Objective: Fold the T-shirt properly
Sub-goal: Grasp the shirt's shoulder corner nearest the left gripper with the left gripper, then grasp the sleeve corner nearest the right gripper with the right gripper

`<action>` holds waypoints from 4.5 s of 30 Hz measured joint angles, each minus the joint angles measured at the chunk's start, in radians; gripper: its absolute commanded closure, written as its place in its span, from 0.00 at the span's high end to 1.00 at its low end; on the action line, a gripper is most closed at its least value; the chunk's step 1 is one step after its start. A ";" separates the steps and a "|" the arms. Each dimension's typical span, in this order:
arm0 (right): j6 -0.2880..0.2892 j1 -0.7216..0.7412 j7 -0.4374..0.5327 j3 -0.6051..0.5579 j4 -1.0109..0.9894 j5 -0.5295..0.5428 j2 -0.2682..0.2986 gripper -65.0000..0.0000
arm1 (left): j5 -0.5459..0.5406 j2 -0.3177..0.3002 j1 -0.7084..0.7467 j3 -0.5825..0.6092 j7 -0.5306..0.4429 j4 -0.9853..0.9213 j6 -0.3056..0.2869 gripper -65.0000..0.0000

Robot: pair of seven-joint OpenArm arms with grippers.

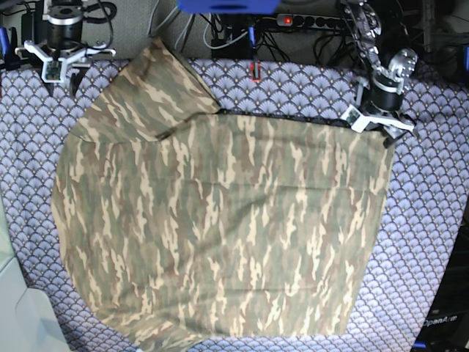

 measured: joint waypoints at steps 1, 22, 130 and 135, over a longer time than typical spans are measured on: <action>0.000 0.000 0.004 0.000 0.000 0.000 0.000 0.40 | -0.016 0.000 0.000 0.000 0.008 0.007 -0.003 0.52; 0.000 -0.001 0.002 0.000 0.000 0.000 -0.008 0.40 | -0.030 0.000 -0.047 -0.002 0.029 0.013 -0.011 0.52; 0.237 0.105 0.035 -0.063 -0.131 -1.270 -0.010 0.44 | -0.146 0.042 -0.011 -0.014 0.030 -0.080 -0.002 0.00; 0.267 0.105 0.126 -0.060 -0.131 -1.362 -0.011 0.44 | -0.146 0.042 -0.011 -0.014 0.030 -0.080 -0.002 0.00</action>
